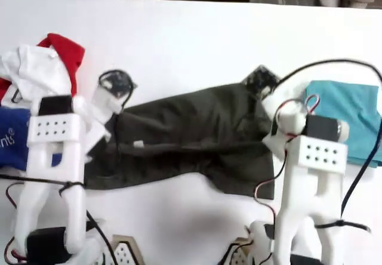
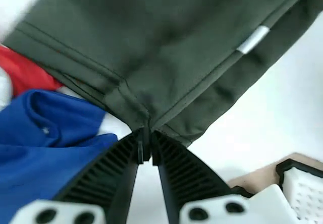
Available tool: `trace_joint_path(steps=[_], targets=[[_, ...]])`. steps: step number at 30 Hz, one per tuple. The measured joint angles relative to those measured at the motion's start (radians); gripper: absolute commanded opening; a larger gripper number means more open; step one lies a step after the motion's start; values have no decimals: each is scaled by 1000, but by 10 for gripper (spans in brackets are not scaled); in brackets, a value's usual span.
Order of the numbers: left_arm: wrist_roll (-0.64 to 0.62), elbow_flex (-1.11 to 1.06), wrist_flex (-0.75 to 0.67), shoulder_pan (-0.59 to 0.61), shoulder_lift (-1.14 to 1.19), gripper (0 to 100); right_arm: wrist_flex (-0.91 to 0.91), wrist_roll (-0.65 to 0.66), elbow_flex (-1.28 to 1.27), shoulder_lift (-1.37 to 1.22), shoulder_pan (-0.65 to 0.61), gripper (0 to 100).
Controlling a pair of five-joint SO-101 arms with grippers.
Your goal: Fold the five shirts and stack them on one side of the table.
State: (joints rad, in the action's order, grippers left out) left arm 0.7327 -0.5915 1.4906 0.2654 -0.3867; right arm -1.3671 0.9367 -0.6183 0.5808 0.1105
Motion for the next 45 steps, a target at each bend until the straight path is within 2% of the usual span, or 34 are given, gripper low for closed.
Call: trace_joint_path(steps=[5,14,16,19,21,25,30,35,38,41,45], targets=[[46,-135,-94,61,-2,25,74,6,-135,28,0,20],[104,-336,-261,69,-3,28,216,8,-292,28,0,20],[115,-356,-273,69,-3,52,219,8,-302,28,0,20],[118,-356,-275,69,-3,147,221,8,-305,28,2,22],[118,-356,-275,71,-6,194,221,8,-305,29,3,46],[143,-354,-275,74,-18,203,192,8,-302,29,3,159],[152,-209,-181,94,-18,203,121,8,-207,29,3,180],[152,100,-83,147,-18,203,69,6,-15,29,3,180],[143,189,-72,144,8,203,92,-46,92,29,-3,180],[81,207,-78,120,106,203,173,-118,120,29,-51,180],[-17,219,-173,69,292,203,252,-172,120,-26,-150,180]])
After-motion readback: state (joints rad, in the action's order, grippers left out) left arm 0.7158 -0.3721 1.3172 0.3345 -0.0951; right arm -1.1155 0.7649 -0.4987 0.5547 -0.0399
